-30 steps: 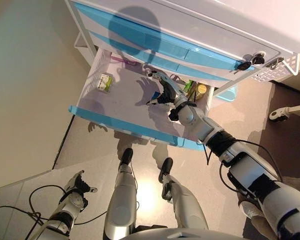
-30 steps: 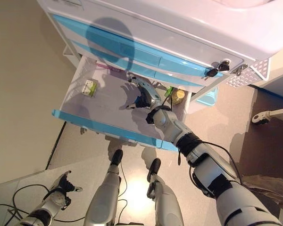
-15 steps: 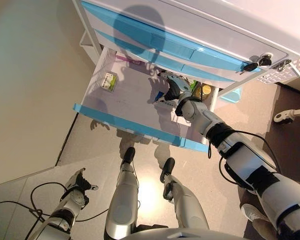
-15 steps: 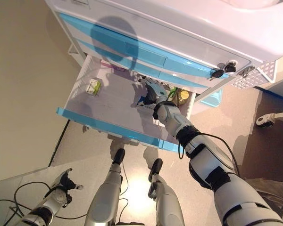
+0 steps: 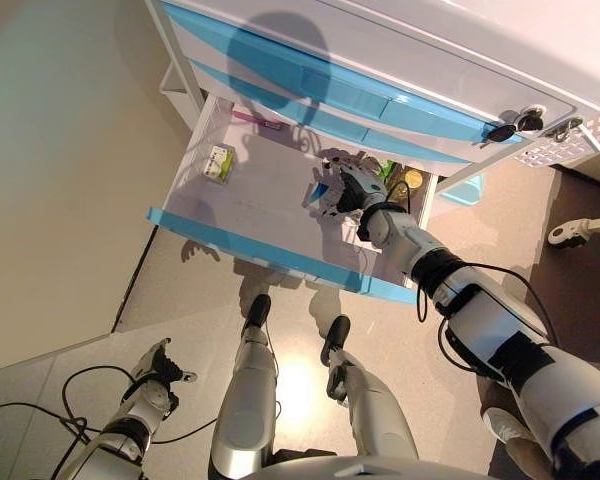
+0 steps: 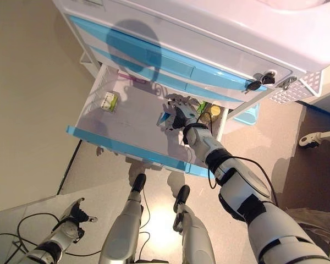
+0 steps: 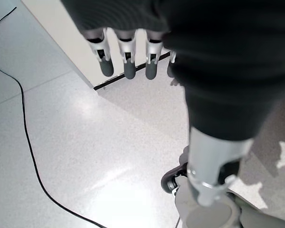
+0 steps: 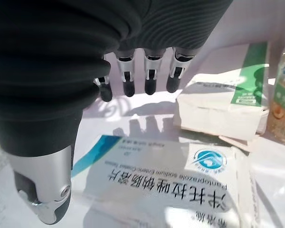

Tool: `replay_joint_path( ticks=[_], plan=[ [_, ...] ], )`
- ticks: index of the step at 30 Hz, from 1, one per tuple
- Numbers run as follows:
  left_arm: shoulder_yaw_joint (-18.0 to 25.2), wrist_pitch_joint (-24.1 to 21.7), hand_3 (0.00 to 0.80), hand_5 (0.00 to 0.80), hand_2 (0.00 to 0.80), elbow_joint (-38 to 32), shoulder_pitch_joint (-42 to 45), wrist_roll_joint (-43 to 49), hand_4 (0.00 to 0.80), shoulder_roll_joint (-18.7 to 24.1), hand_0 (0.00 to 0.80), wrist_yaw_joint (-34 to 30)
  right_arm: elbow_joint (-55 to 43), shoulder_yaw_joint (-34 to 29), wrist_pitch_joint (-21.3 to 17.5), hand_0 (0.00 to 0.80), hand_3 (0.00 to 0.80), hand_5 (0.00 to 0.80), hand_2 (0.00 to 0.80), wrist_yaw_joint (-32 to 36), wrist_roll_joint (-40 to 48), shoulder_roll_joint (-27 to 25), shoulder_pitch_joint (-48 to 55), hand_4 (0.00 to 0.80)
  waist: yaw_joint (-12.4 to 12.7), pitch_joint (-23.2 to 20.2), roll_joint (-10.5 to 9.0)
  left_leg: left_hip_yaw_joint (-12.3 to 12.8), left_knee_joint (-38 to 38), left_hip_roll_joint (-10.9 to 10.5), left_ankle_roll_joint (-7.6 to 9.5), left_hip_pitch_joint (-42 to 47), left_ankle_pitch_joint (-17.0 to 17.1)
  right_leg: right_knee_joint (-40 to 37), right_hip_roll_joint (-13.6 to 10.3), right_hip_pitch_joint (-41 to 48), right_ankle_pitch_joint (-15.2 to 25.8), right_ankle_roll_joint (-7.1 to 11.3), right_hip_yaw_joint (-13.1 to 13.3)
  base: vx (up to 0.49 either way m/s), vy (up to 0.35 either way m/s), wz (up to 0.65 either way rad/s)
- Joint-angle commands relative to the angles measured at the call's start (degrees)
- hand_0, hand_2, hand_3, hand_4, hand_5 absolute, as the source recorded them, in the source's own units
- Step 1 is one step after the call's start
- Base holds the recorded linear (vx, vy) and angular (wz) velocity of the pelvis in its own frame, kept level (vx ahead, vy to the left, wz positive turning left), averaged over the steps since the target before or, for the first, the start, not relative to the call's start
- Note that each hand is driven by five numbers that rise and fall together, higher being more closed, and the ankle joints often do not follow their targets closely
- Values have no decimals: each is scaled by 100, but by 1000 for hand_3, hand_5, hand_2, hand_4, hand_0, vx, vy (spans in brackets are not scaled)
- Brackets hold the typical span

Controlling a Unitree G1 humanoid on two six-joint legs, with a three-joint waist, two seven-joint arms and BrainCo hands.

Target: Open the drawer and pick up the medicine

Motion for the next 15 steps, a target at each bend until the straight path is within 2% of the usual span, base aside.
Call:
replay_joint_path(
  ticks=[1, 15],
  plan=[
    [-114, -47, 0, 0, 0, 193, 16, -123, 0, -35, 0, 40, 48, 86, -61, 0, 0, 0, 0, -66, -226, -52, -140, 0, -42, -31, 1, -94, 21, -445, 404, -248, 20, 237, -94, -107, -92, 320, 89, 0, 0, 0],
    [-170, -48, 0, 0, 0, 227, 3, -106, 0, -90, 0, 36, 244, 205, -5, 0, 0, 0, 0, -48, -557, 173, 16, 0, -39, -18, 34, -106, -10, -477, 412, -272, 55, 212, -106, -120, -60, 320, 80, 0, 0, 0]
  ],
)
